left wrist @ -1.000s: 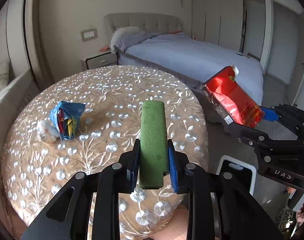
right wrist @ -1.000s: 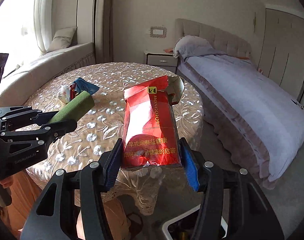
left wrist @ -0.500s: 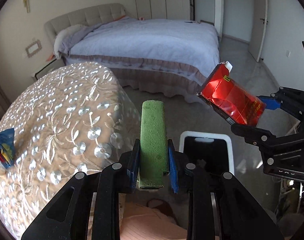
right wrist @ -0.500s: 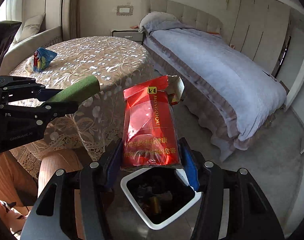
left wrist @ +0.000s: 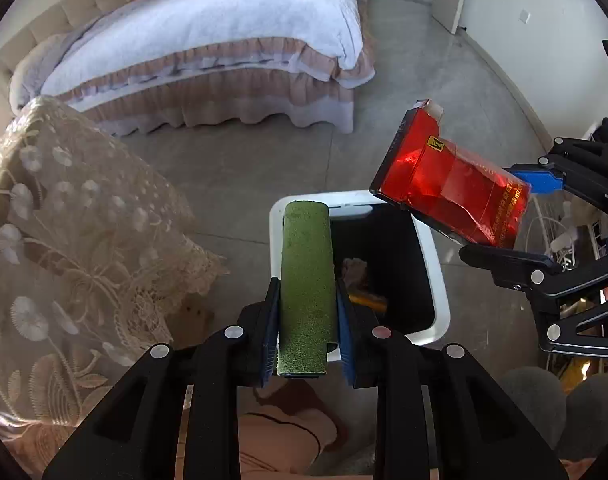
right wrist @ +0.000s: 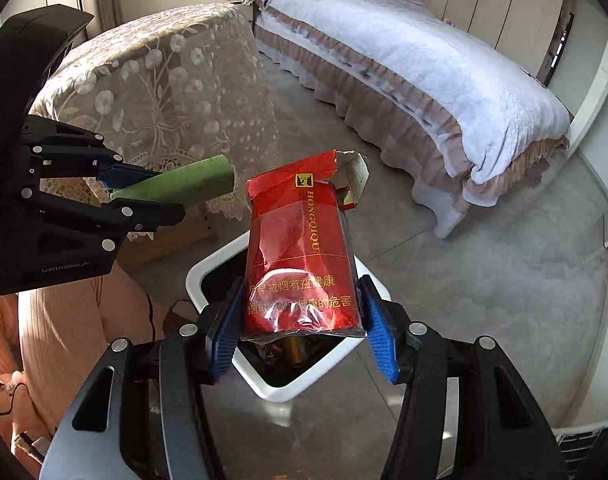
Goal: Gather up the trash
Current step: 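Carry the green tube and red pack over the bin and open both tools, then move both open tools back over the table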
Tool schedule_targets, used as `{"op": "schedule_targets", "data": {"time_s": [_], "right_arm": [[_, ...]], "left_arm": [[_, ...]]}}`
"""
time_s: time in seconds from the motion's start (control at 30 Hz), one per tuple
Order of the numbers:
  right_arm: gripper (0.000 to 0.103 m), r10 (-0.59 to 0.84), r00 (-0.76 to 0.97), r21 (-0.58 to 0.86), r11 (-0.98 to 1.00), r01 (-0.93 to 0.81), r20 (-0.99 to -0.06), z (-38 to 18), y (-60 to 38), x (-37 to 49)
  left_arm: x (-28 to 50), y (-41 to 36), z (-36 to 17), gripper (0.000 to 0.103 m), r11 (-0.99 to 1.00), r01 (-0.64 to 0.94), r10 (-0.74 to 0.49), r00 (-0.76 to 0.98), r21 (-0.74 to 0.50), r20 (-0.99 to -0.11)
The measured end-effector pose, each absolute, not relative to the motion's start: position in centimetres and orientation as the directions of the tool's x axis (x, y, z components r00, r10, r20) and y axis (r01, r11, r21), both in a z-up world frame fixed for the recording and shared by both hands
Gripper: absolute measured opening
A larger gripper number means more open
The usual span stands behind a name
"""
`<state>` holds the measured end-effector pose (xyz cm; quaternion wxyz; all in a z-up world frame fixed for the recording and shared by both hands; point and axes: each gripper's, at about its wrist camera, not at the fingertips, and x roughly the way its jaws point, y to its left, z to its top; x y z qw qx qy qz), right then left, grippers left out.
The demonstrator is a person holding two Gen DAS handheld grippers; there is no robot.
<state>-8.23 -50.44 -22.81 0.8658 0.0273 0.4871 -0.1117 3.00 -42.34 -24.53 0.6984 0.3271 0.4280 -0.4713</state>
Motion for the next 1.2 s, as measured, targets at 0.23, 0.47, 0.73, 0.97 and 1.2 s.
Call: {"op": "schedule_targets", "data": {"time_s": [0.23, 0.47, 0.73, 0.97, 1.2], "right_arm": [[0.057, -0.151, 0.414, -0.074, 0.978, 0.196, -0.897, -27.9, -51.6, -7.8], [0.098, -0.187, 0.355, -0.140, 0.978, 0.154, -0.916, -30.8, -51.9, -8.3], [0.098, -0.244, 0.374, -0.196, 0.967, 0.161, -0.895, -29.7, -51.0, -8.3], [0.098, -0.301, 0.465, -0.260, 0.954, 0.153, -0.832, -26.0, -49.9, -7.8], [0.098, -0.330, 0.560, -0.287, 0.943, 0.166, -0.760, -21.5, -48.4, -6.9]], "left_arm": [[3.1, -45.4, -30.1, 0.025, 0.240, 0.969, -0.295, 0.121, 0.048, -0.948], [2.9, -46.3, -32.3, 0.098, 0.190, 0.981, -0.263, 0.081, 0.030, -0.961], [2.0, -45.6, -30.7, 0.098, 0.163, 0.984, -0.322, 0.117, 0.067, -0.939], [2.7, -43.9, -27.0, 0.098, 0.216, 0.972, -0.403, 0.174, 0.091, -0.898], [3.3, -40.8, -22.1, 0.098, 0.294, 0.950, -0.491, 0.248, 0.109, -0.835]]}}
